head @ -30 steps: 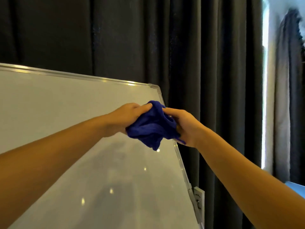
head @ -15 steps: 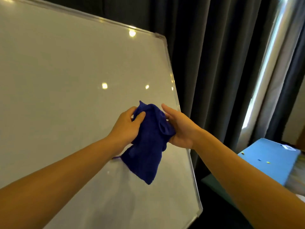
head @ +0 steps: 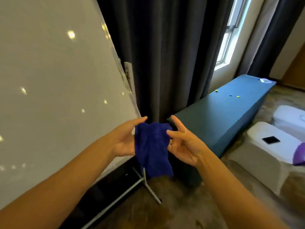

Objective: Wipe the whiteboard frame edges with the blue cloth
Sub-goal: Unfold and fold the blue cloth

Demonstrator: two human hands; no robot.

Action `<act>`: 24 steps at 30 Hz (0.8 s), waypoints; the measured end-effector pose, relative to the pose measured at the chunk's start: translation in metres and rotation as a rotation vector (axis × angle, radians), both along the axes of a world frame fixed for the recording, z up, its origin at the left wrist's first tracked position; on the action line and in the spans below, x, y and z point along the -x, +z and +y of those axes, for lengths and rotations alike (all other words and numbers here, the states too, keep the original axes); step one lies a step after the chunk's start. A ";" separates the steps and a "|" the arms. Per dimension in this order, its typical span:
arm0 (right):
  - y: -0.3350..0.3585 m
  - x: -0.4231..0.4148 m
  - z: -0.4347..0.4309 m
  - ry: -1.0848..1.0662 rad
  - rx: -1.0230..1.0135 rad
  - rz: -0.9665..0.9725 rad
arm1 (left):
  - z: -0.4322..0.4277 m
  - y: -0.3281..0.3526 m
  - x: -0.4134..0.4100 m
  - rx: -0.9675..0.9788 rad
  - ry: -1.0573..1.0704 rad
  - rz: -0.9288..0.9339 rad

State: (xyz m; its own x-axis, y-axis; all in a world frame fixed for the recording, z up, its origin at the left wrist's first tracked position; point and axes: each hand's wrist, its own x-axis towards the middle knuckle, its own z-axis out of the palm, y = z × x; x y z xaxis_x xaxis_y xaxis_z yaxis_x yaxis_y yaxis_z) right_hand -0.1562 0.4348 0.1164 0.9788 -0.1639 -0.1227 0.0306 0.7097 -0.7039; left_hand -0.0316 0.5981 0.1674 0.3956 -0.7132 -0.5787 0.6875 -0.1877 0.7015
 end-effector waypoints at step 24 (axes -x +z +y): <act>-0.115 0.097 -0.366 -0.148 0.804 0.426 | -0.348 -0.179 0.036 0.019 -0.185 -0.714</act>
State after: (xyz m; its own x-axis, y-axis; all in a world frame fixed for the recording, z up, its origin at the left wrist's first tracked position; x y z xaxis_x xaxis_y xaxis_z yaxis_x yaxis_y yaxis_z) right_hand -0.2536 0.0683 0.0011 0.8391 -0.4761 -0.2631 -0.2931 0.0116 -0.9560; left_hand -0.0673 0.2498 -0.0117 0.5437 -0.8121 -0.2119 0.0202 -0.2397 0.9706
